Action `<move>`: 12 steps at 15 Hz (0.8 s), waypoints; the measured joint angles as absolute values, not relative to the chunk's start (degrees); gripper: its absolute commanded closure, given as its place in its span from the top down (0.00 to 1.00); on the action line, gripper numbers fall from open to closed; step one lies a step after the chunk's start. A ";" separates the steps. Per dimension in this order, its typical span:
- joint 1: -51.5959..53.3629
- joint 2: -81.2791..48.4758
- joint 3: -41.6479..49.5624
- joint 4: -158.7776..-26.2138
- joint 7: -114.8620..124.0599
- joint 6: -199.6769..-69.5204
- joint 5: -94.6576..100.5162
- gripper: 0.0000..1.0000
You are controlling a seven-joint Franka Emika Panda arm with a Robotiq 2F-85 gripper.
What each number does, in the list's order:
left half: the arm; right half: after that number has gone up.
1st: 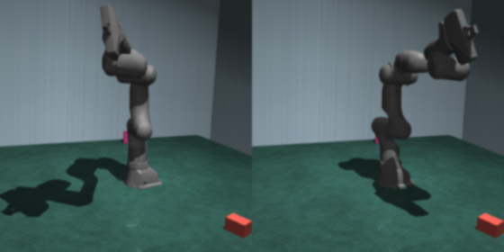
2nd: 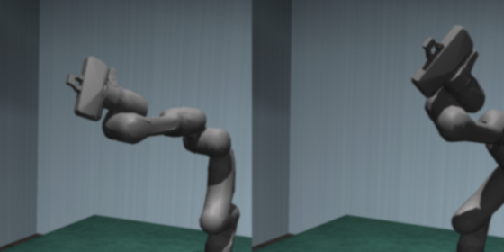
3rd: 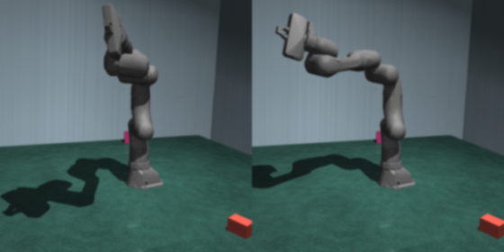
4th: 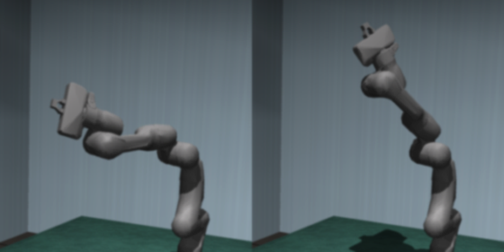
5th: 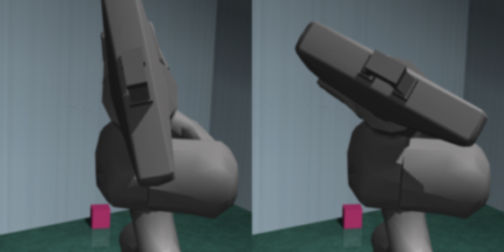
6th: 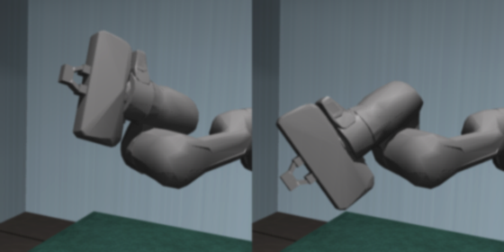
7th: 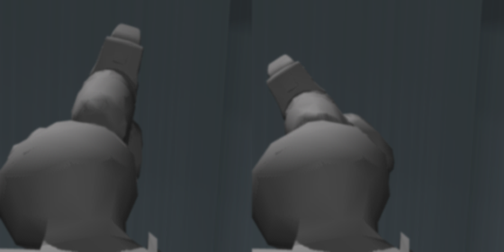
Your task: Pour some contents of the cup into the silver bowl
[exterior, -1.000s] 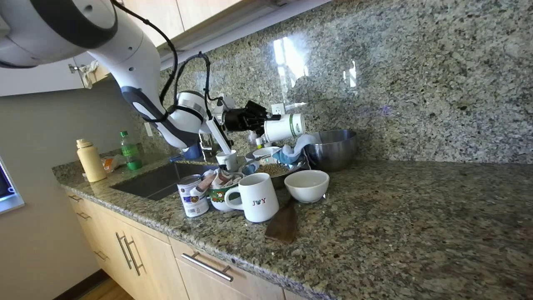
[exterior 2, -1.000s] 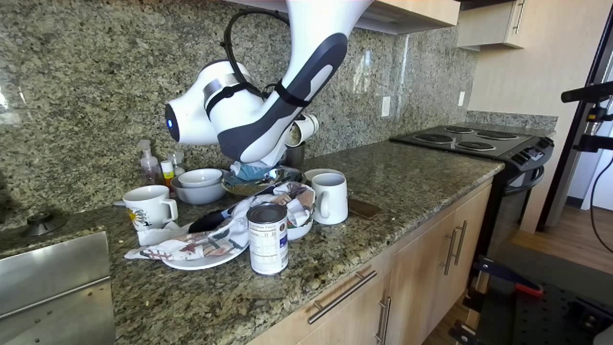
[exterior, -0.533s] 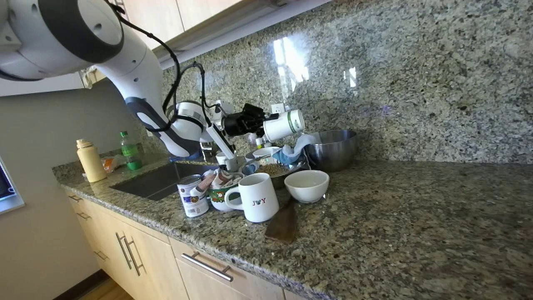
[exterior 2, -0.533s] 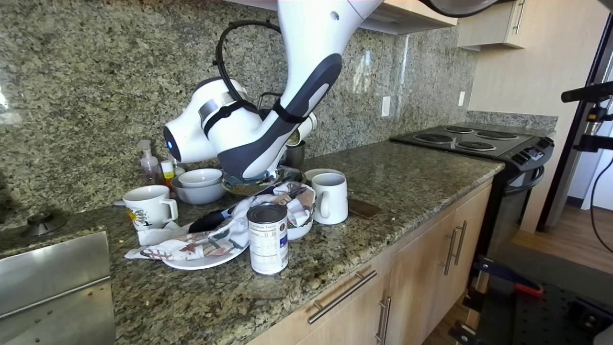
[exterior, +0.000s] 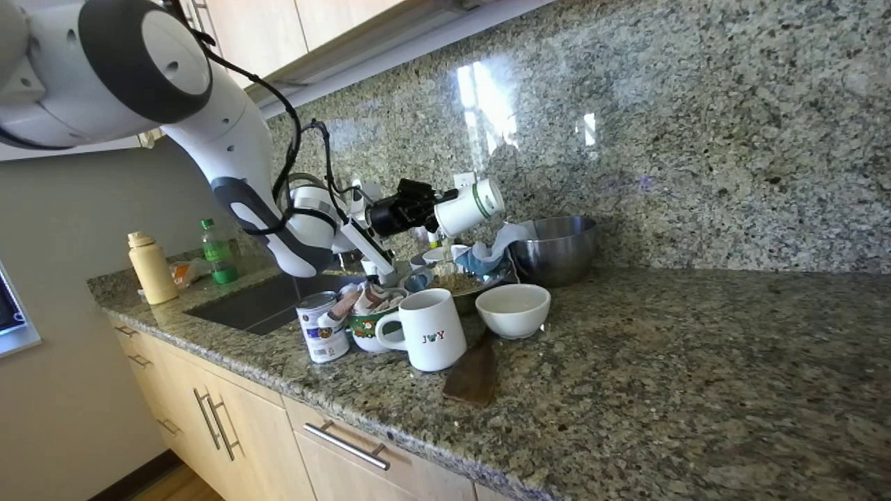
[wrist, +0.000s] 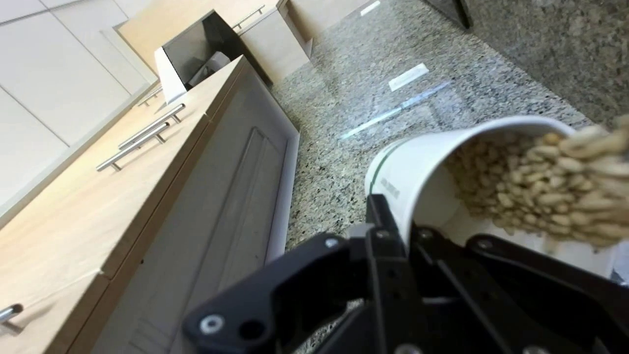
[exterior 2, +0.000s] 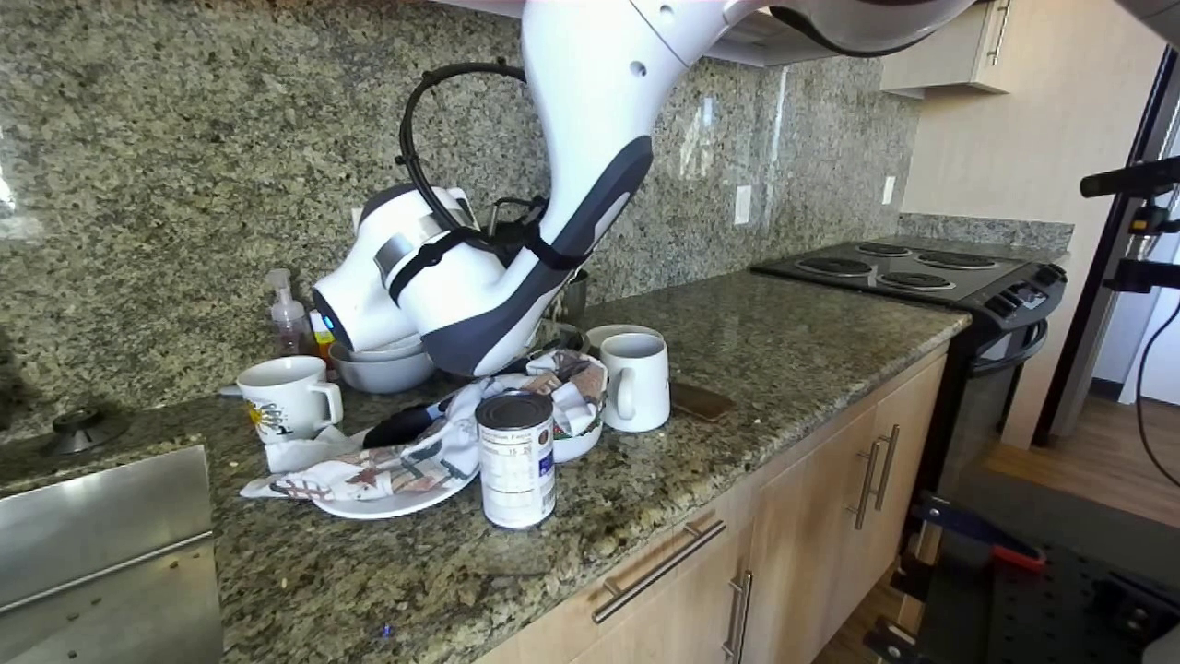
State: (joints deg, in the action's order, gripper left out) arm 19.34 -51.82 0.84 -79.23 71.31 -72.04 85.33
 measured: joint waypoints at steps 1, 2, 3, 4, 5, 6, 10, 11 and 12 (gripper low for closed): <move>19.23 -51.84 0.84 -79.21 71.31 -71.73 85.61 0.00; 19.17 -51.84 0.85 -79.18 71.32 -71.31 85.77 0.00; 19.14 -51.84 0.84 -79.17 71.33 -70.85 85.90 0.00; 19.14 -51.84 0.84 -79.17 71.37 -70.49 86.03 0.00; 19.14 -51.85 0.80 -79.17 71.40 -70.19 86.10 0.00; 19.13 -51.85 0.78 -79.16 71.47 -70.05 86.16 0.00; 17.89 -51.82 -0.46 -78.24 71.58 -70.09 85.03 0.00; 16.99 -51.70 -1.46 -77.66 71.58 -70.75 83.58 0.00; 16.00 -51.46 -2.46 -77.21 71.53 -71.94 82.16 0.00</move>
